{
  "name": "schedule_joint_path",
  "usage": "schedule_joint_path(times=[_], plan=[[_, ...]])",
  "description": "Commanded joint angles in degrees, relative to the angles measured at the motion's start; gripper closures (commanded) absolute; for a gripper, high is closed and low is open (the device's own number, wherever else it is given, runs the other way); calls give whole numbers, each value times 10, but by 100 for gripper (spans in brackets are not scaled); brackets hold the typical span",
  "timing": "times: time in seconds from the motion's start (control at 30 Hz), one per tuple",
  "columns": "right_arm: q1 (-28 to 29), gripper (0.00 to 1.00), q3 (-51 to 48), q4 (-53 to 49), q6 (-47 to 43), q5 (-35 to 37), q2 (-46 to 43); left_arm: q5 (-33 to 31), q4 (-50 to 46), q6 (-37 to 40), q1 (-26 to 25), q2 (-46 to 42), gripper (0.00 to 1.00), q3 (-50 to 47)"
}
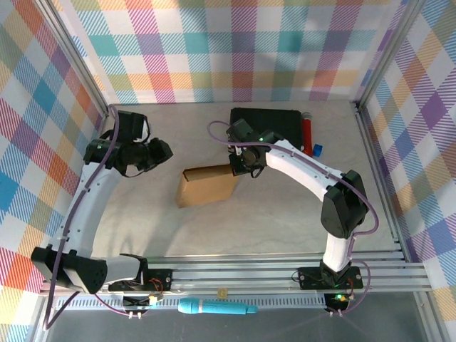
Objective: Fold the paper box
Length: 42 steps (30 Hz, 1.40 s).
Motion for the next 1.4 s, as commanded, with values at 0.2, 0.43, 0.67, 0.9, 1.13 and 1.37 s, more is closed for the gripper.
schedule_joint_path(times=[0.2,0.43,0.67,0.9,1.13,1.37], plan=[[3,100,37,-38,1,9,23,-45,-92,91,-60,-13,70,-12],[3,100,50,-48,-1,9,26,-76,-74,145,-89,-24,66,-21],[3,100,55,-53,1,7,30,-110,-70,192,-122,2,65,-20],[3,100,63,-55,-1,6,36,-159,-68,213,-134,29,65,-20],[3,100,61,-57,-2,7,33,-169,-63,221,-135,61,68,-13],[3,100,55,-55,-1,5,29,-158,-42,223,-135,67,72,-6]])
